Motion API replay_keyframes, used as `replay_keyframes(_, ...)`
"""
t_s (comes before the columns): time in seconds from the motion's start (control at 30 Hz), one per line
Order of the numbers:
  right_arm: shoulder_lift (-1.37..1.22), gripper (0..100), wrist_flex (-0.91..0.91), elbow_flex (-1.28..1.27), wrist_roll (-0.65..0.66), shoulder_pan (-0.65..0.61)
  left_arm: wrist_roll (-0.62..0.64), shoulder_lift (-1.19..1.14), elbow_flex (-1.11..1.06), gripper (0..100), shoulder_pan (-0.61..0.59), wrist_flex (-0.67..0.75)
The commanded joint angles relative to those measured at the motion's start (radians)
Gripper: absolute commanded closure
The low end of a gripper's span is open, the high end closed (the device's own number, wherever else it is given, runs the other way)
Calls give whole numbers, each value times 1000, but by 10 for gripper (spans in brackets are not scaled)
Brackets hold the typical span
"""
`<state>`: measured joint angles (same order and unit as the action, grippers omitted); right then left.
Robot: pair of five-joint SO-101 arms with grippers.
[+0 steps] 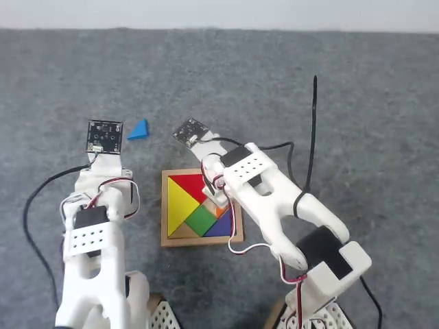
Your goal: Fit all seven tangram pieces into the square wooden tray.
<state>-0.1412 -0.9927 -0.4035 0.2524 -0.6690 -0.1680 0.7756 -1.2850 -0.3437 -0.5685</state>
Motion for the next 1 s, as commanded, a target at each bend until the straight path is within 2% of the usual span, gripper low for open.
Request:
replay_keyframes(0.0, 7, 930, -27, 5, 57, 7, -11, 2, 5, 987, 6, 17)
replay_keyframes(0.27, 47, 930, -27, 5, 75, 99, -11, 2, 5, 987, 6, 17)
replay_keyframes(0.6, 355, 930, -148, -9, 64, 157, -11, 2, 5, 987, 6, 18)
replay_keyframes(0.73, 426, 920, -87, -92, 61, 70, -11, 2, 5, 987, 6, 18)
replay_keyframes(0.9, 332, 731, 30, -138, 8, -96, -11, 2, 5, 987, 6, 18)
replay_keyframes(0.97, 262, 716, 77, -133, 44, -137, -11, 0, 5, 987, 6, 18)
